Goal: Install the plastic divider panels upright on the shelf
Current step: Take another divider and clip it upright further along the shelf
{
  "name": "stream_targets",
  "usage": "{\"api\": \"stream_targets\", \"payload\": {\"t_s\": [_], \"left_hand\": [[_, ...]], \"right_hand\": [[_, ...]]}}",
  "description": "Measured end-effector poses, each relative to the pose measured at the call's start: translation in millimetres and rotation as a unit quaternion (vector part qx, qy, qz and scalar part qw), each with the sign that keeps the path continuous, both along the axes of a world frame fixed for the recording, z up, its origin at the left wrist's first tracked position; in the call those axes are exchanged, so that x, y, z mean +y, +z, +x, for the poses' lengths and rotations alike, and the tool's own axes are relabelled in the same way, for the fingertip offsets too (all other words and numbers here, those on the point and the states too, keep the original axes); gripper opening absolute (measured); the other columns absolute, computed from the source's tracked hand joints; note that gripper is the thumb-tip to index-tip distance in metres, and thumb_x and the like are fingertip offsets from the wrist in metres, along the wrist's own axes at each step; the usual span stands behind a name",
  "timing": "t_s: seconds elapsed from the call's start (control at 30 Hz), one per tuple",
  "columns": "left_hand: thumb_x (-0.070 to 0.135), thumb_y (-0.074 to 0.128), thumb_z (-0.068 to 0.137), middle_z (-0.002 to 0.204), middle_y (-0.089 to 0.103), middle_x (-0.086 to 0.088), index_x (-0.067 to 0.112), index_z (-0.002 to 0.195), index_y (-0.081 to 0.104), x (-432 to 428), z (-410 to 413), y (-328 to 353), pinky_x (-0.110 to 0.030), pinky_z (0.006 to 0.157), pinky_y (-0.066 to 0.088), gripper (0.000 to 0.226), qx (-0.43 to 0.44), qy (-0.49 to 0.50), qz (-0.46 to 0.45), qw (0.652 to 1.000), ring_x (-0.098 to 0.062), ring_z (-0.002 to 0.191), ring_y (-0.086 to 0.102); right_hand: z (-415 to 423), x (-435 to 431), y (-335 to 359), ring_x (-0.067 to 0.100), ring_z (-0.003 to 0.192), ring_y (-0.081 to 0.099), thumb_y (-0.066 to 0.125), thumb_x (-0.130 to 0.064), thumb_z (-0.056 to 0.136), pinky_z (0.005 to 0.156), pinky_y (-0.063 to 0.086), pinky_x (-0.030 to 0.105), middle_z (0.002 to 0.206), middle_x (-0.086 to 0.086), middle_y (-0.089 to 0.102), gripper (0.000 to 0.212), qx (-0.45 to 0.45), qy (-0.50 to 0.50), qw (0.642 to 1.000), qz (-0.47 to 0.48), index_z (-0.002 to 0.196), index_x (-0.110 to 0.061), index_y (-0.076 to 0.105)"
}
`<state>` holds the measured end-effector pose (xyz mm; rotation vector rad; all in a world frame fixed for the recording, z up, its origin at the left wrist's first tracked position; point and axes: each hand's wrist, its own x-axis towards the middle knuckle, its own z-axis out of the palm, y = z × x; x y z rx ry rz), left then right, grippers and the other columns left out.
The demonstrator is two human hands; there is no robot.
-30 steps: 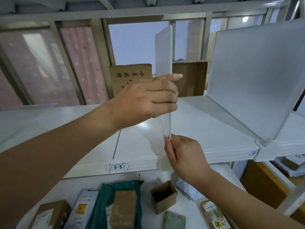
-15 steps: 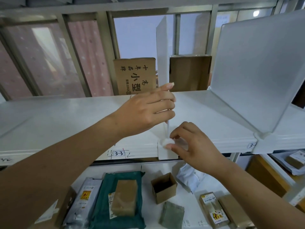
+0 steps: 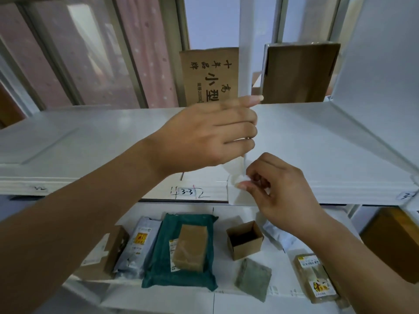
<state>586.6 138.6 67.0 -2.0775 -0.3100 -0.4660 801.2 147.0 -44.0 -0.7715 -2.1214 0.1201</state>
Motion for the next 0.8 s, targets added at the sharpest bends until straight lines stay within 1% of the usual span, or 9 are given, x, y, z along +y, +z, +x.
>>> {"api": "stream_targets", "payload": {"t_s": [0.07,0.2,0.37,0.47,0.57,0.63,0.7,0.73,0.8], "left_hand": [[-0.005,0.065,0.103,0.095,0.075,-0.011,0.004,0.094,0.079,-8,-22,3,-0.045,0.117,0.048,0.019,0.002,0.020,-0.003,1.000,-0.026,0.097,0.074],[-0.004,0.066,0.104,0.096,0.075,-0.012,0.004,0.095,0.079,-19,-56,4,-0.047,0.116,0.050,0.017,-0.013,0.031,-0.017,0.999,-0.026,0.099,0.074],[-0.002,0.071,0.101,0.094,0.075,-0.009,0.007,0.093,0.079,-18,-77,10,-0.045,0.112,0.053,0.014,-0.002,0.006,-0.010,1.000,-0.024,0.097,0.074],[-0.001,0.071,0.102,0.095,0.075,-0.011,0.005,0.095,0.079,-17,-90,10,-0.046,0.113,0.052,0.011,0.003,-0.011,-0.016,1.000,-0.025,0.097,0.074],[-0.002,0.075,0.099,0.097,0.075,-0.015,0.002,0.097,0.079,-16,-98,7,-0.049,0.110,0.054,0.006,-0.015,-0.024,-0.033,0.999,-0.029,0.098,0.074],[-0.003,0.075,0.098,0.099,0.075,-0.017,0.001,0.098,0.079,-16,-100,4,-0.049,0.111,0.053,0.005,-0.029,-0.026,-0.048,0.998,-0.031,0.100,0.074],[-0.004,0.072,0.100,0.100,0.074,-0.017,0.000,0.098,0.078,-15,-100,2,-0.049,0.114,0.050,0.007,-0.035,-0.025,-0.053,0.998,-0.031,0.101,0.073],[-0.004,0.071,0.101,0.100,0.074,-0.017,0.000,0.098,0.078,-15,-100,1,-0.048,0.116,0.049,0.009,-0.039,-0.028,-0.057,0.997,-0.031,0.102,0.072],[-0.002,0.069,0.103,0.102,0.074,-0.017,0.001,0.100,0.078,-13,-101,-3,-0.048,0.118,0.047,0.009,-0.051,-0.028,-0.065,0.996,-0.030,0.104,0.071]], "right_hand": [[-21,-2,3,0.016,0.062,0.047,0.079,-0.018,0.090,0.056,0.043,0.028,0.079,-0.002,0.054,0.018,-0.004,0.010,1.000,-0.003,0.083,-0.010,0.064],[-56,-7,4,0.016,0.061,0.046,0.079,-0.018,0.089,0.055,0.043,0.030,0.078,-0.002,0.053,0.021,-0.006,0.011,1.000,-0.003,0.081,-0.010,0.062],[-85,-13,1,0.014,0.059,0.041,0.079,-0.021,0.088,0.053,0.040,0.029,0.076,-0.001,0.051,0.027,0.016,-0.019,1.000,0.000,0.076,-0.011,0.058],[-100,-18,0,0.014,0.058,0.041,0.080,-0.021,0.088,0.052,0.041,0.030,0.075,-0.002,0.050,0.027,0.021,-0.034,0.999,-0.001,0.075,-0.011,0.058],[-107,-19,-1,0.013,0.059,0.041,0.079,-0.023,0.089,0.052,0.042,0.030,0.076,-0.004,0.050,0.026,0.025,-0.033,0.999,-0.008,0.077,-0.011,0.058],[-105,-17,-1,0.015,0.061,0.045,0.078,-0.029,0.090,0.055,0.045,0.031,0.077,-0.003,0.052,0.027,0.022,-0.019,0.999,-0.020,0.080,-0.012,0.060],[-103,-14,2,0.014,0.063,0.047,0.076,-0.038,0.090,0.057,0.045,0.032,0.076,-0.005,0.051,0.030,0.016,-0.006,0.999,-0.036,0.080,-0.017,0.058],[-103,-13,4,0.013,0.063,0.047,0.074,-0.046,0.089,0.056,0.045,0.031,0.074,-0.007,0.050,0.033,0.015,-0.007,0.999,-0.048,0.078,-0.021,0.055],[-108,-13,9,0.012,0.062,0.047,0.068,-0.061,0.087,0.055,0.041,0.023,0.070,-0.010,0.048,0.041,0.026,-0.024,0.997,-0.071,0.073,-0.027,0.049]]}}
